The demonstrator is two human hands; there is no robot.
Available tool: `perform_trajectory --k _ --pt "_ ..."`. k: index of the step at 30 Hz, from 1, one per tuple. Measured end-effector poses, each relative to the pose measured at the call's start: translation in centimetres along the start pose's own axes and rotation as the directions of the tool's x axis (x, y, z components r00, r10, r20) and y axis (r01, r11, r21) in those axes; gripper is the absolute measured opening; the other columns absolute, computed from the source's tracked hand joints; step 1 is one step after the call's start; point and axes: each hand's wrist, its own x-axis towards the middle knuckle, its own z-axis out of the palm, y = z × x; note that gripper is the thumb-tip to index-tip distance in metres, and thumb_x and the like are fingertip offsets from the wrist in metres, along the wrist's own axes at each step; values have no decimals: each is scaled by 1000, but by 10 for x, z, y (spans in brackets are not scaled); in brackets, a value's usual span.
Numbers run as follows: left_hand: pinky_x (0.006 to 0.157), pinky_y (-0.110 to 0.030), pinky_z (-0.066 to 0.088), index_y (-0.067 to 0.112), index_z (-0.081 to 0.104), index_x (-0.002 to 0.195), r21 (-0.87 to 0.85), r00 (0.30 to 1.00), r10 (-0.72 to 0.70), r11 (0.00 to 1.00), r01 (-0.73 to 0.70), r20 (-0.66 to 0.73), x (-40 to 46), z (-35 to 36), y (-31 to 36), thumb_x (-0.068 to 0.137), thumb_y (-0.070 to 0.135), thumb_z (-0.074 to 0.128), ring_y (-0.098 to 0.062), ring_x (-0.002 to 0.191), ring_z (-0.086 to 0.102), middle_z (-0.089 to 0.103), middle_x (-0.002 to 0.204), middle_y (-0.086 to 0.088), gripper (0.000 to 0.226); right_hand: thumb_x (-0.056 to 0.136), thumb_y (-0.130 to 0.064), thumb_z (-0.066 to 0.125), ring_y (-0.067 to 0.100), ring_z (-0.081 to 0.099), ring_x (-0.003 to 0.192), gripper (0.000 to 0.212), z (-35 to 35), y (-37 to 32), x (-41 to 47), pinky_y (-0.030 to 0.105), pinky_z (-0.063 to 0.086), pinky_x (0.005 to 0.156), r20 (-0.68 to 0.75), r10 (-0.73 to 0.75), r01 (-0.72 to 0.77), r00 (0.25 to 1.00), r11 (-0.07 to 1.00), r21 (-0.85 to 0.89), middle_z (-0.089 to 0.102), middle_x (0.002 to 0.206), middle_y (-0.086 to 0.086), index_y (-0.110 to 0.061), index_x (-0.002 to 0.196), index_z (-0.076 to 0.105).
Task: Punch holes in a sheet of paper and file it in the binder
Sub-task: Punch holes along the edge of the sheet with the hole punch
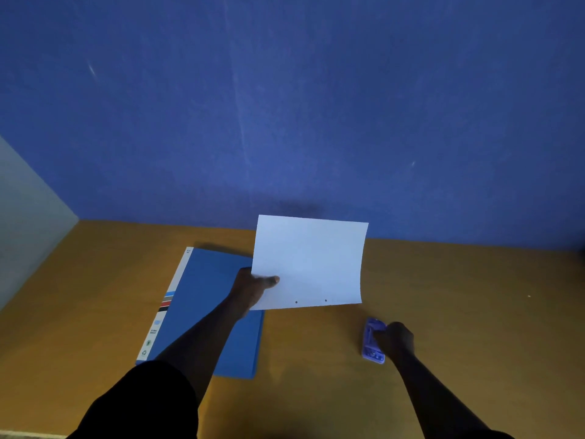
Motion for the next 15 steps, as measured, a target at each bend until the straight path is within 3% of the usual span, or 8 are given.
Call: perform_trajectory --k 3,5,9,11,13,15 --pt "69 -24 51 19 71 92 109 999 25 994 -29 31 3 -7 7 75 17 81 -11 85 67 71 107 -2 20 89 -24 58 34 60 107 35 -8 -15 -6 35 48 83 -86 -71 64 994 994 -85 64 117 18 -1 115 58" --pt "82 -32 50 10 68 112 251 996 62 965 -76 62 7 -12 16 76 19 81 -22 100 65 68 117 -5 39 90 -30 59 35 49 121 51 -19 -33 -11 44 44 95 -213 -197 174 957 977 -120 51 134 16 -7 134 46" --pt "83 -32 44 10 57 126 486 978 106 855 -183 181 14 -24 37 78 24 79 -28 114 59 63 125 -4 55 86 -34 66 29 39 134 67 -51 -81 -24 48 31 106 -381 -558 540 737 826 -165 42 147 5 -15 144 39" --pt "85 -30 44 11 54 130 563 963 117 791 -238 243 18 -28 47 78 26 80 -28 118 58 61 130 -4 60 85 -36 68 23 42 134 66 -65 -101 -26 44 29 107 -318 -663 646 678 743 -174 48 145 -1 -19 143 41" --pt "88 -29 43 12 53 134 602 955 130 751 -271 267 20 -31 57 76 28 81 -27 122 56 58 136 -3 66 85 -35 69 16 54 125 57 -74 -114 -27 38 36 105 -191 -713 711 675 697 -90 60 134 -7 -23 137 48" --pt "91 -30 43 14 53 135 613 944 138 730 -301 299 22 -31 65 75 28 81 -25 122 56 57 137 -2 68 86 -29 70 13 64 111 39 -80 -120 -29 29 46 93 -74 -727 730 683 683 28 69 117 -6 -23 123 58"
